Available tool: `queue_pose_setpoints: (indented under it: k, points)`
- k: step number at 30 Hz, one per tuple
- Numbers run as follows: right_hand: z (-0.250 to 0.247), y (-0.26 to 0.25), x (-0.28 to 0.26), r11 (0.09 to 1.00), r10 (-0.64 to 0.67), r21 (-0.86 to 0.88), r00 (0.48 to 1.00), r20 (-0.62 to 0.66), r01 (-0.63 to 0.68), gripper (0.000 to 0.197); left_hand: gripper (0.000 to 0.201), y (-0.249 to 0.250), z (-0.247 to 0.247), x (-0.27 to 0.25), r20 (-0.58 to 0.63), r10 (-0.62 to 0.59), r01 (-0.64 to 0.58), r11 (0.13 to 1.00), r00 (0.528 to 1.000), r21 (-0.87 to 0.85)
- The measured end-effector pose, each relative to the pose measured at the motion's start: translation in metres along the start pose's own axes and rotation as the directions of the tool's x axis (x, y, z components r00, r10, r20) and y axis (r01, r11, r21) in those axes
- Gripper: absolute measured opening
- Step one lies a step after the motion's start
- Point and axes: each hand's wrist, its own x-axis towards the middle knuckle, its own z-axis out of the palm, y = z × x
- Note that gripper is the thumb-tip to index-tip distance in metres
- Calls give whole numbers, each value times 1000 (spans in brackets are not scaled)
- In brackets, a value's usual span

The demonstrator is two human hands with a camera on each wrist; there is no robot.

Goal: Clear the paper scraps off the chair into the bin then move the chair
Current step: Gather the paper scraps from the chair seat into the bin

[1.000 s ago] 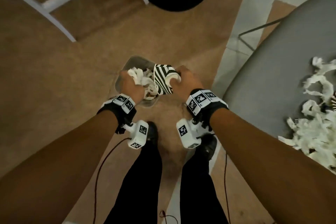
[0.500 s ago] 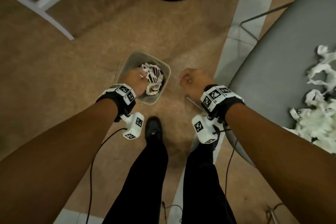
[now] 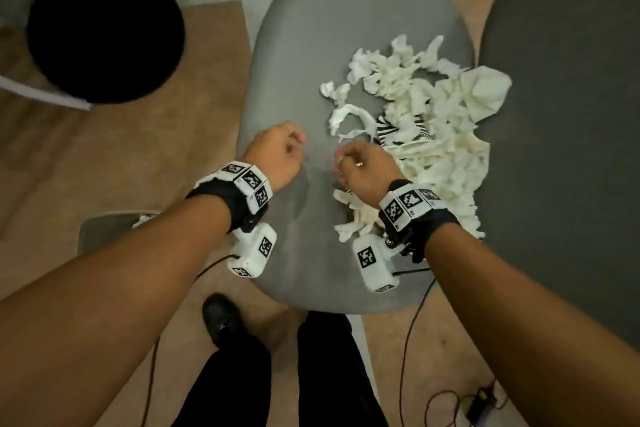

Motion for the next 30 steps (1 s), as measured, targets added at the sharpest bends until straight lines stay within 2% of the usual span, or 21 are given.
queue_pose_setpoints:
  k: [3, 5, 9, 11, 13, 16, 19, 20, 22, 25, 27, 28, 29, 30]
  points:
    - [-43, 28, 0, 1000, 9, 4, 998, -63, -9, 17, 29, 49, 50, 10, 123, 145, -155, 985, 982, 79]
    - [-67, 42, 2, 1000, 11, 24, 993, -115, -8, 21, 37, 69, 81, 11, 169, 174, -209, 954, 970, 216]
    - [-104, 64, 12, 998, 22, 57, 976, -218, -10, 22, 60, 87, 118, 18, 83, 290, -299, 868, 953, 396]
    - [-118, 71, 17, 999, 19, 40, 961, -276, -9, 21, 66, 96, 125, 28, 119, 321, -338, 820, 940, 461]
    - [-127, 76, 21, 1000, 10, 30, 951, -310, -1, 22, 61, 107, 127, 38, 176, 277, -329, 789, 944, 519]
    - [-134, 82, 28, 1000, -2, 27, 949, -316, 11, 23, 38, 113, 119, 49, 120, 341, -351, 779, 932, 519]
    - [-137, 87, 39, 998, -47, -60, 924, -379, 26, 25, 33, 105, 106, 49, 143, 334, -360, 796, 932, 487]
    - [-139, 86, 44, 994, -71, -105, 907, -415, 30, 26, 29, 102, 103, 47, 162, 316, -355, 805, 935, 475]
    - [-148, 81, 54, 977, -125, -212, 864, -488, 22, 27, 17, 98, 98, 45, 121, 270, -296, 848, 955, 440]
    - [-167, 73, 70, 929, -162, -364, 822, -546, -59, 38, 38, 95, 104, 54, -31, 187, -167, 931, 982, 325]
    - [-179, 71, 80, 888, -156, -442, 819, -553, -130, 51, 37, 96, 111, 59, -80, 126, -92, 936, 989, 340]
    - [-184, 70, 84, 863, -160, -483, 824, -544, -152, 57, 29, 98, 114, 61, -86, 96, -56, 923, 992, 380]
    - [-187, 70, 87, 832, -166, -530, 838, -520, -164, 63, 17, 101, 118, 61, -69, 59, -25, 908, 996, 418]
    - [-188, 69, 90, 794, -171, -584, 858, -484, -171, 68, 22, 103, 121, 62, -48, 40, -13, 891, 998, 454]
